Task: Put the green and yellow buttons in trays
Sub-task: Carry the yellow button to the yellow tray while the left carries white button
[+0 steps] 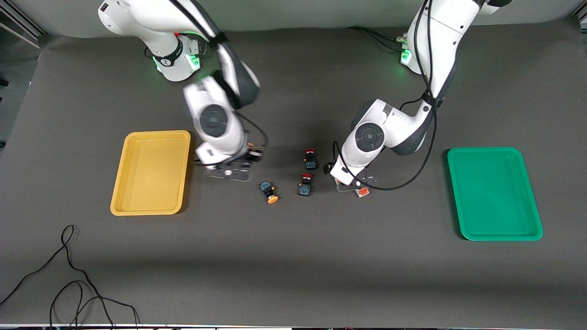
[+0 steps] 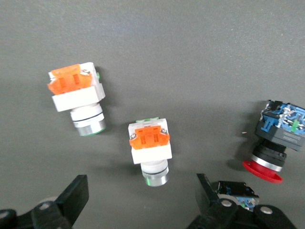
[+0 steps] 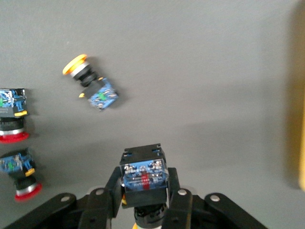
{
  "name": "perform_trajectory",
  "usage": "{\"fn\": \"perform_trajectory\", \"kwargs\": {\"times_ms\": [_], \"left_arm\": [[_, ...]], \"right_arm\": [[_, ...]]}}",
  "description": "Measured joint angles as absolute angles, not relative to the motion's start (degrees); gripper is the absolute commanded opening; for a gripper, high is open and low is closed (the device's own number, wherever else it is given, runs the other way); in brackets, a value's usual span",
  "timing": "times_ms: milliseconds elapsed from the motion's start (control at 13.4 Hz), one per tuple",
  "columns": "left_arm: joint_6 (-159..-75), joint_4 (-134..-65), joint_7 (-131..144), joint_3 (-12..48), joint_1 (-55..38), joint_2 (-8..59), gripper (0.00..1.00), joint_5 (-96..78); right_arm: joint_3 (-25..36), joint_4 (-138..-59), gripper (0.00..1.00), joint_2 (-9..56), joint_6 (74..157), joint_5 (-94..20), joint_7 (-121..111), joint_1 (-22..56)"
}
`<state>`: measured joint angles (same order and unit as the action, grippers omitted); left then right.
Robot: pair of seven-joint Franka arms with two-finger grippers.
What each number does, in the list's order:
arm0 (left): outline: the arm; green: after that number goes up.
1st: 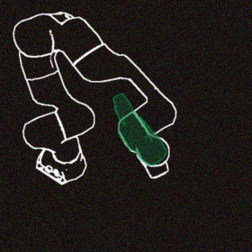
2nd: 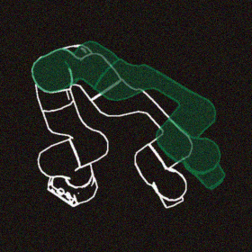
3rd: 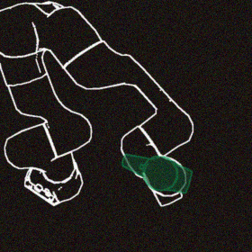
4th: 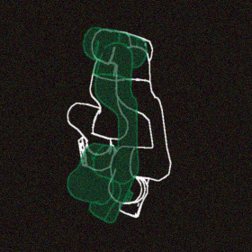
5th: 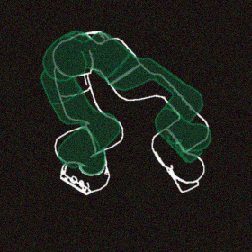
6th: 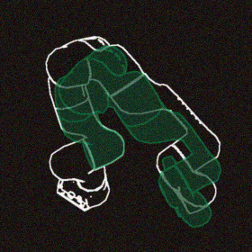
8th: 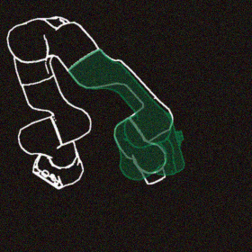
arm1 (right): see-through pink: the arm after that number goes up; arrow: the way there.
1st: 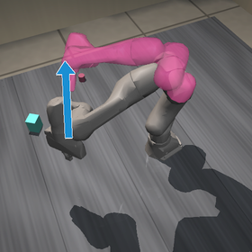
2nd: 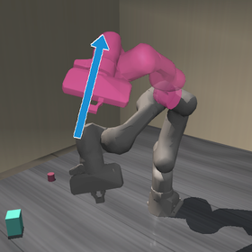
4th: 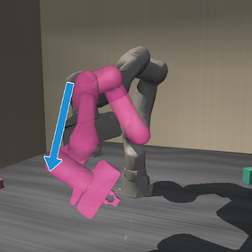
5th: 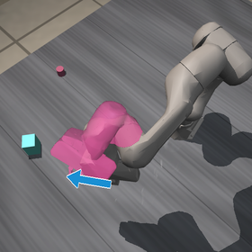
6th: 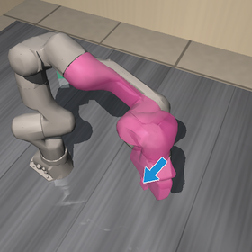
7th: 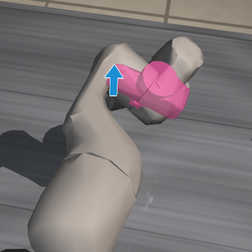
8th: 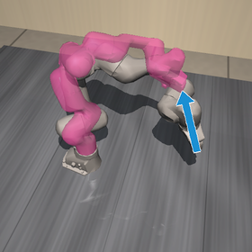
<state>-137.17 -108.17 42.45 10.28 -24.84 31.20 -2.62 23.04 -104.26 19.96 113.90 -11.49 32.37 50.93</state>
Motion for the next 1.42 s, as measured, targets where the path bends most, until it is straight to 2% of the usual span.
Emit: {"fn": "perform_trajectory", "kwargs": {"times_ms": [149, 224, 373, 447, 671, 820, 969, 1118, 1268, 1417], "left_arm": [[-138.9, -108.1, 42.5, 10.3, -24.9, 32.3, 0.99, -2.6], [-139.5, -108.0, 42.5, 10.2, -25.0, 32.9, 0.96, -2.6], [-140.0, -107.6, 42.5, 10.1, -25.0, 33.8, 0.92, -2.6], [-140.0, -107.5, 42.5, 10.1, -25.1, 34.2, 0.86, -2.6], [-140.1, -107.3, 43.3, 10.0, -25.2, 35.0, 0.44, -2.1], [-140.2, -107.1, 45.2, 10.0, -25.2, 35.2, 0.26, -0.7], [-140.1, -106.3, 46.0, 10.0, -25.3, 35.5, 0.19, -0.4], [-138.8, -105.0, 46.2, 9.9, -25.3, 35.6, 0.18, -0.4], [-132.3, -101.3, 46.3, 9.8, -25.2, 35.5, 0.17, -0.4], [-122.3, -96.2, 46.3, 9.6, -25.0, 33.7, 0.14, -0.4]], "right_arm": [[29.7, -104.6, 0.00, 15.4, 109.2, -11.5, 23.3, 50.7], [32.9, -105.2, 0.00, 14.5, 108.7, -11.5, 18.1, 50.6], [38.1, -106.3, 0.00, 14.7, 108.9, -11.5, 8.7, 50.3], [40.3, -106.8, 0.00, 15.3, 109.3, -11.5, 4.7, 50.3], [44.1, -112.6, 0.00, 17.2, 118.0, -11.5, -5.1, 49.7], [44.7, -119.7, 0.00, 17.7, 127.3, -11.5, -8.5, 49.5], [44.7, -125.5, 0.00, 18.1, 133.9, -11.7, -11.0, 48.0], [44.8, -128.5, 0.00, 18.2, 135.5, -12.9, -12.9, 45.8], [44.7, -130.2, 0.00, 18.2, 135.7, -14.7, -13.2, 45.3], [44.6, -132.0, 0.00, 18.2, 135.8, -17.8, -13.3, 45.7]]}}
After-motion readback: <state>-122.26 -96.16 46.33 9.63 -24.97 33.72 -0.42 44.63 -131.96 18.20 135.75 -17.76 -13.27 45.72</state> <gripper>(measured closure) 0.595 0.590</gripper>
